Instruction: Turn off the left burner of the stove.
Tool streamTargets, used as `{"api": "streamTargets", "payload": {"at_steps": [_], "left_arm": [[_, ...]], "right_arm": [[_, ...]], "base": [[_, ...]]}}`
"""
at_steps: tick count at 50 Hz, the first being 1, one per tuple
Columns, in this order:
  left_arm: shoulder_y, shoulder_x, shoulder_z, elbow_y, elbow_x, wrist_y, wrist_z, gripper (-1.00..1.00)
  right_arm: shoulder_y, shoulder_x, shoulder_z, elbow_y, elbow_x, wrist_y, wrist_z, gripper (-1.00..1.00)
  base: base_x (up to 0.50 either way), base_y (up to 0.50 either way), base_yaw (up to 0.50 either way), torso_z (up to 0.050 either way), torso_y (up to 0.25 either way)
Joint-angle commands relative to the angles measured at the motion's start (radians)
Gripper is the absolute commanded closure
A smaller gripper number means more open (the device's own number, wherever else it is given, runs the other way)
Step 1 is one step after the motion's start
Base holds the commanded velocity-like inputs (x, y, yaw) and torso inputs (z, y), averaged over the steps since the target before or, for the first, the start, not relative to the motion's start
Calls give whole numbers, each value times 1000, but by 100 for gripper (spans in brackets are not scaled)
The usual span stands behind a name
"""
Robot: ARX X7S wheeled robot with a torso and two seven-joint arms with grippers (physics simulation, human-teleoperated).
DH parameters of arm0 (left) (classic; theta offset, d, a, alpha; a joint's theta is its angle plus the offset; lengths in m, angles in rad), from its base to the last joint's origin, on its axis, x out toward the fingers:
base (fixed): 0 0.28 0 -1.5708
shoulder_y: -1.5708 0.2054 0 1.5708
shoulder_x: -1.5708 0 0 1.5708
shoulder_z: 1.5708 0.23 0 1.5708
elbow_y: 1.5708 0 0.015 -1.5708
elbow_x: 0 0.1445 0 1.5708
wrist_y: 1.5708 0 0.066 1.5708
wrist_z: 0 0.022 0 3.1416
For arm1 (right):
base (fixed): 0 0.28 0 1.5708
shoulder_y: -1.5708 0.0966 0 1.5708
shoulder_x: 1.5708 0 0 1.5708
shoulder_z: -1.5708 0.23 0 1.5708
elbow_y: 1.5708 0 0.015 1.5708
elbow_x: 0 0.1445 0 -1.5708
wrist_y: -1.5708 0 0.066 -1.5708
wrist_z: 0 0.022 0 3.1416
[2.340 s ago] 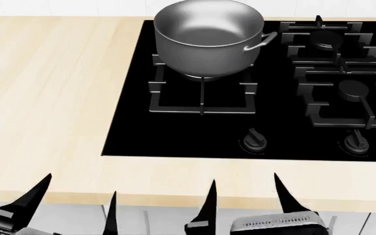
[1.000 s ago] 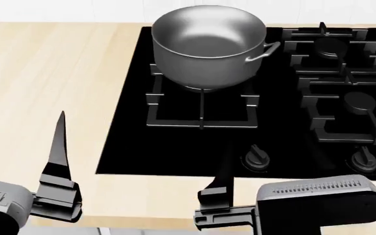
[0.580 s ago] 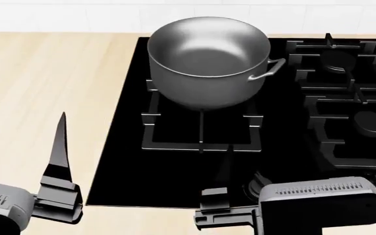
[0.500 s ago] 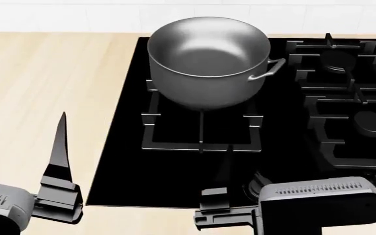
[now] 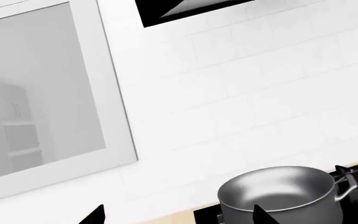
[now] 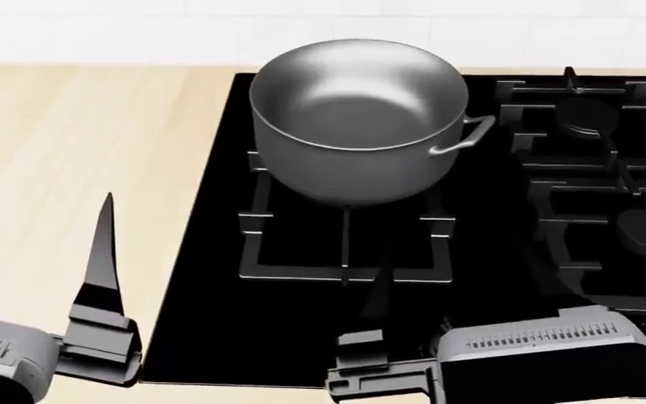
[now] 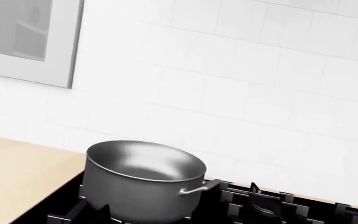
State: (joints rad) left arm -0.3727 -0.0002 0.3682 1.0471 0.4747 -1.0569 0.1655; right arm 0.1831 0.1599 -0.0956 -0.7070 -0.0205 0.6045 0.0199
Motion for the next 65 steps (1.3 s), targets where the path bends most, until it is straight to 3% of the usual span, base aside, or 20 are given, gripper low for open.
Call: {"api": "streamTargets", "payload": {"at_steps": [1, 18, 32, 44, 52, 65], "left_arm": [[8, 0, -5, 0, -2, 12, 2, -100], [-10, 0, 16, 0, 0, -9, -6, -100], [0, 0, 4, 0, -1, 1, 2, -100], [0, 0, 4, 0, -5, 3, 3, -100], [5, 0, -4, 0, -9, 6, 7, -100], [11, 0, -12, 0, -8, 4, 18, -100]], "right_arm": [[-2, 10, -10, 1, 4, -9, 8, -100], [0, 13, -13, 6, 26, 2, 16, -100], [41, 32, -38, -72, 18, 174, 27, -100], [45, 32, -27, -89, 41, 215, 27, -100], [70, 37, 12, -161, 98, 410, -9, -100], [334, 75, 6, -339, 198, 949, -63, -100]], "base": [[137, 0, 0, 0, 0], [139, 0, 0, 0, 1], [10, 0, 0, 0, 1], [0, 0, 0, 0, 0], [0, 0, 0, 0, 0], [0, 0, 0, 0, 0]]}}
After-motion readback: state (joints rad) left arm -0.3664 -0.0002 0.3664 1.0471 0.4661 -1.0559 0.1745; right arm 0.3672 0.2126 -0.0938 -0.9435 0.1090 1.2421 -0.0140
